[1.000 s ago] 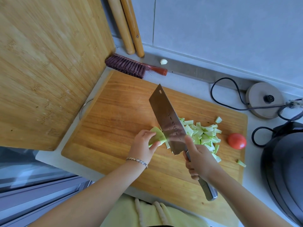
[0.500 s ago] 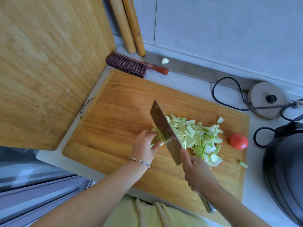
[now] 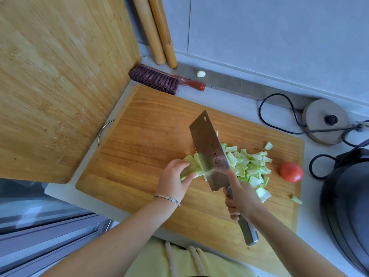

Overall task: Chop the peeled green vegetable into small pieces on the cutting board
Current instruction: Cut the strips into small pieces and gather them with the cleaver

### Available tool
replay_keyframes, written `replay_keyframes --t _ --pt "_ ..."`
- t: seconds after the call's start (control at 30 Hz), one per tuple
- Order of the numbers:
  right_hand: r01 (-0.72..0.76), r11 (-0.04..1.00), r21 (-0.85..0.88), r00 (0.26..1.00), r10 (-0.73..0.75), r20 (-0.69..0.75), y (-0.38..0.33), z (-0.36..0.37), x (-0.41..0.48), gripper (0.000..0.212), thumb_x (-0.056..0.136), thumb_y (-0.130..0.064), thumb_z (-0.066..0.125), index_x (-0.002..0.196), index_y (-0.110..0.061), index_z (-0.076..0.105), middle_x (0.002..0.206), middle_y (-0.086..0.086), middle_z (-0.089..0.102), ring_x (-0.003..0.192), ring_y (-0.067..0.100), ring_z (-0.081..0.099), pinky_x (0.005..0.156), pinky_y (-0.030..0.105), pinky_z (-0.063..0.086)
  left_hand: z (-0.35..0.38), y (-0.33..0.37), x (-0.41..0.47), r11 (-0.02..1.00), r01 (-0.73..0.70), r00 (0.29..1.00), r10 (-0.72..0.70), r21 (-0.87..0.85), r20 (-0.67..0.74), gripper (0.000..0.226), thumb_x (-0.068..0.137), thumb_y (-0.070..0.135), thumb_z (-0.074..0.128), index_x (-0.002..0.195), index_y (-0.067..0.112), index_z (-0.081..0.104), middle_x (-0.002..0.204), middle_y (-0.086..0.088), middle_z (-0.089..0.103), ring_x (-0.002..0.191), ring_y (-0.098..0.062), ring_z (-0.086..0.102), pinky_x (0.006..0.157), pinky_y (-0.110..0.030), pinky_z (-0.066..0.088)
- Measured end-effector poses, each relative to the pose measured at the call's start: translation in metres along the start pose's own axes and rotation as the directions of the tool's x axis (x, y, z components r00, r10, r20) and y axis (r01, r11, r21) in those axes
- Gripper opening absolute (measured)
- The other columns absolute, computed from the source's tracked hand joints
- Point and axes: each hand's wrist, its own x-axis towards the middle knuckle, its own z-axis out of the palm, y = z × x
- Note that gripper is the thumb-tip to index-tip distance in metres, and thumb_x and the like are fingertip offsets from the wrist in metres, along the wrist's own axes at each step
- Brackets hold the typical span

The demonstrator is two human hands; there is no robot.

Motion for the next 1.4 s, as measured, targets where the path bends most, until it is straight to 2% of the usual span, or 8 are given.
replay_keyframes --t 0.47,0.67,0.9,1.03,1.13,1.4 --pt "0.104 0.978 -0.181 0.994 -0.110 -0.026 -0.012 0.004 -0.016 0.054 0.094 -0.055 0.031 0.060 -0.013 0.032 0.040 -0.004 0.027 0.033 0.012 0.023 0.038 0.018 0.023 0.003 0.000 0.000 0.997 -0.059 0.998 0.060 0.040 -0.018 0.032 0.082 0.014 0.066 0.112 0.003 0.063 0.109 -0.011 0.060 0.099 -0.023 0.059 0.082 -0.036 0.054" --pt "0.121 0.927 -0.356 0.987 -0.152 -0.060 0.018 0.009 -0.010 0.054 0.091 -0.060 0.027 0.057 -0.017 0.030 0.044 -0.005 0.027 0.040 0.013 0.025 0.049 0.029 0.024 0.004 -0.001 0.001 0.997 -0.065 0.998 0.065 0.035 -0.012 0.030 0.082 0.012 0.065 0.110 0.002 0.064 0.106 -0.012 0.060 0.097 -0.025 0.058 0.081 -0.036 0.054" --pt "0.125 0.926 -0.357 0.982 -0.168 -0.091 0.020 0.036 0.018 0.054 0.093 -0.056 0.027 0.060 -0.013 0.033 0.052 0.003 0.037 0.046 0.018 0.033 0.053 0.030 0.032 0.004 -0.001 0.000 0.999 -0.050 0.999 0.050 0.022 -0.016 0.031 0.083 0.015 0.065 0.112 0.004 0.063 0.109 -0.009 0.060 0.100 -0.023 0.057 0.084 -0.035 0.053" --pt "0.061 0.987 -0.146 0.995 -0.071 -0.068 0.013 0.029 0.023 0.056 0.094 -0.056 0.029 0.058 -0.014 0.034 0.040 -0.003 0.032 0.033 0.014 0.029 0.041 0.023 0.030 0.002 -0.003 -0.001 1.000 -0.026 1.000 0.026 -0.010 -0.017 0.035 0.081 0.017 0.067 0.114 0.006 0.062 0.117 -0.009 0.058 0.107 -0.021 0.056 0.086 -0.038 0.054" --pt "0.017 0.999 -0.039 0.999 -0.018 -0.032 0.004 0.019 0.015 0.056 0.094 -0.056 0.032 0.056 -0.015 0.032 0.039 -0.003 0.028 0.033 0.015 0.024 0.041 0.020 0.026 -0.001 -0.002 -0.002 1.000 -0.005 1.000 0.005 -0.014 -0.019 0.034 0.080 0.017 0.068 0.112 0.007 0.062 0.118 -0.007 0.058 0.105 -0.020 0.056 0.084 -0.035 0.055" --pt "0.103 0.985 -0.140 0.994 -0.105 -0.009 -0.010 0.004 -0.014 0.056 0.094 -0.054 0.031 0.056 -0.014 0.032 0.039 -0.004 0.028 0.031 0.013 0.025 0.038 0.019 0.025 0.000 -0.003 -0.001 1.000 -0.006 0.999 0.006 -0.010 -0.035 0.030 0.080 0.013 0.068 0.108 0.003 0.064 0.106 -0.009 0.058 0.090 -0.022 0.059 0.077 -0.037 0.056"
